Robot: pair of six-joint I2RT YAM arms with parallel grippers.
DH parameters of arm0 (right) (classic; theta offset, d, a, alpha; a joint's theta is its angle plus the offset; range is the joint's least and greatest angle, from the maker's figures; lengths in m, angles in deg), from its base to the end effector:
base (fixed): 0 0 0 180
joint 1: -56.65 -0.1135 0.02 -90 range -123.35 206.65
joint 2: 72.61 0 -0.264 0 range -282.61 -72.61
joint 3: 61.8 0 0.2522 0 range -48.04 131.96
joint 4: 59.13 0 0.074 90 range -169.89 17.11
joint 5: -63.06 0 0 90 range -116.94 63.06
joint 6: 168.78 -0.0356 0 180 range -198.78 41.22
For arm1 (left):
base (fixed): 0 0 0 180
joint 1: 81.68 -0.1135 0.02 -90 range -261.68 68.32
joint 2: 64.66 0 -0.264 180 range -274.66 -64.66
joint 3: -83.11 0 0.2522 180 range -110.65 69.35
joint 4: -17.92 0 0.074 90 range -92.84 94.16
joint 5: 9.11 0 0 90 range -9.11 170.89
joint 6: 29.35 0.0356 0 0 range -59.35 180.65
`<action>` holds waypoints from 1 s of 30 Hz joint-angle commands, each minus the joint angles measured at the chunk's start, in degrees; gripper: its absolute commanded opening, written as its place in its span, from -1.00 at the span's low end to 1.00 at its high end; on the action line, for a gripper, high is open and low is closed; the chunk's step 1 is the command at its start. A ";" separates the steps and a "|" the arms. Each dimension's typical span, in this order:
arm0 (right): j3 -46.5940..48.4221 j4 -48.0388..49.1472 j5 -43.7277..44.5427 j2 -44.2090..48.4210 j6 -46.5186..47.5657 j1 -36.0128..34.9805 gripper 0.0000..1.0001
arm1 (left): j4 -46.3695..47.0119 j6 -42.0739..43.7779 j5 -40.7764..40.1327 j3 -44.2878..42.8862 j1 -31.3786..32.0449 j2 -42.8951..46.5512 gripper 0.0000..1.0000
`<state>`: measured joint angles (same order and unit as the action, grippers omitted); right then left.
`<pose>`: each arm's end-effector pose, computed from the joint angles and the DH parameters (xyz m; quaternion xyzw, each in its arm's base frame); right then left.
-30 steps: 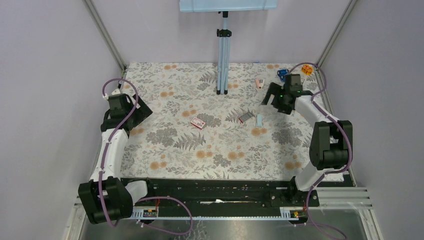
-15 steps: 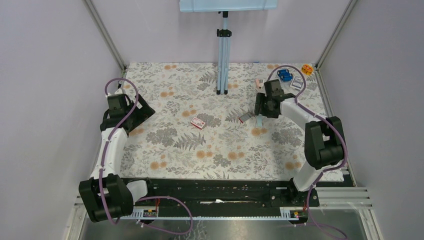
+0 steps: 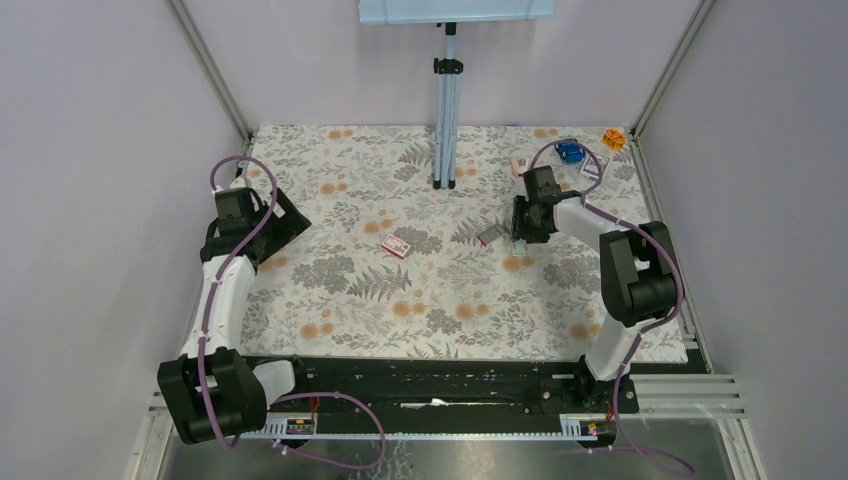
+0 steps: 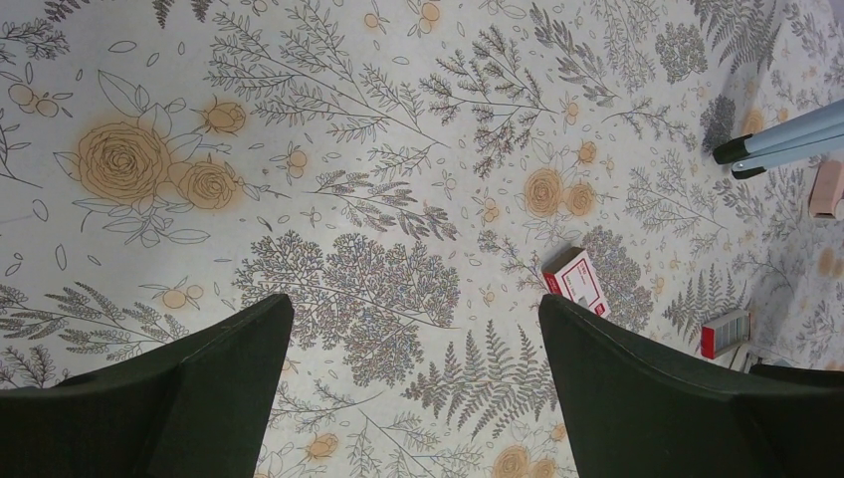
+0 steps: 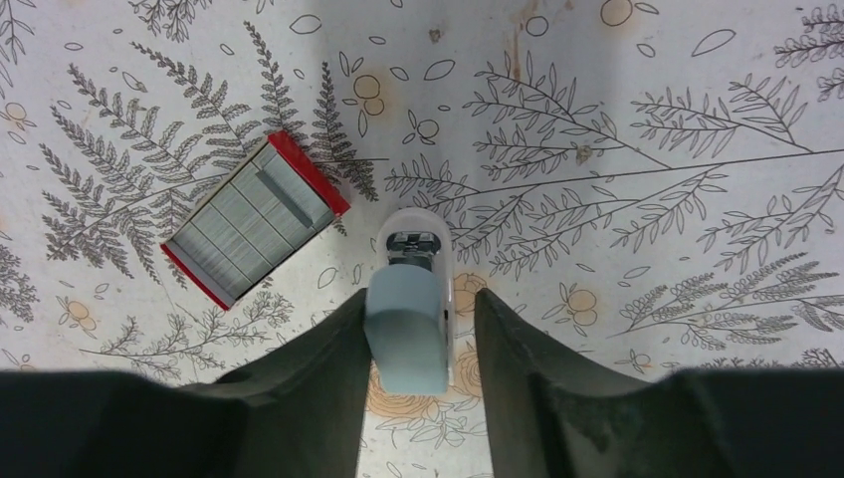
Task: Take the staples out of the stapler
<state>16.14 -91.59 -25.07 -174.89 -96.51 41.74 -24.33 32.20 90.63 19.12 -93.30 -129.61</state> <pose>0.3539 0.0930 0.1758 0.0282 0.9578 0.0653 0.2785 0.2362 0.0424 0.2738 -0.2816 0.8707 -0.1350 0.3800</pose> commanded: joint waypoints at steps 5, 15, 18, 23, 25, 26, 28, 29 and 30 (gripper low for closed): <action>-0.42 2.60 -0.69 1.64 0.64 -0.53 -0.43 | 2.90 1.11 1.39 -0.54 -0.34 0.38 0.97; 0.07 2.25 -3.45 11.64 6.26 -4.74 -1.00 | 4.52 2.03 7.21 -0.39 -0.27 0.22 0.96; 0.38 3.36 -9.48 12.80 11.46 -10.51 -1.00 | 5.89 2.04 9.48 -0.08 0.72 0.57 0.88; -4.01 11.65 -13.71 15.27 15.87 -20.38 -1.00 | 5.49 1.28 4.60 -0.96 13.09 0.77 0.89; -8.75 18.53 -14.37 17.71 17.29 -23.10 -1.00 | 6.80 -1.69 1.83 -0.03 20.79 1.65 0.89; -12.32 23.39 -14.80 19.76 19.27 -24.46 -1.00 | 8.26 -3.44 1.04 0.89 24.32 2.13 0.91; -19.82 32.30 -16.11 24.13 22.68 -26.88 -1.00 | 12.67 -8.02 1.66 4.23 28.71 3.39 0.92; -22.85 36.11 -16.46 26.26 23.51 -27.55 -1.00 | 15.54 -10.17 2.98 6.31 30.11 4.27 0.92; -25.52 38.64 -16.99 27.95 23.64 -27.83 -1.00 | 18.88 -12.22 4.30 8.44 31.29 5.06 0.92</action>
<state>-0.51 -70.28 -38.62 -154.83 -78.98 16.01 -16.35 28.62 94.25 21.67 -66.42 -128.56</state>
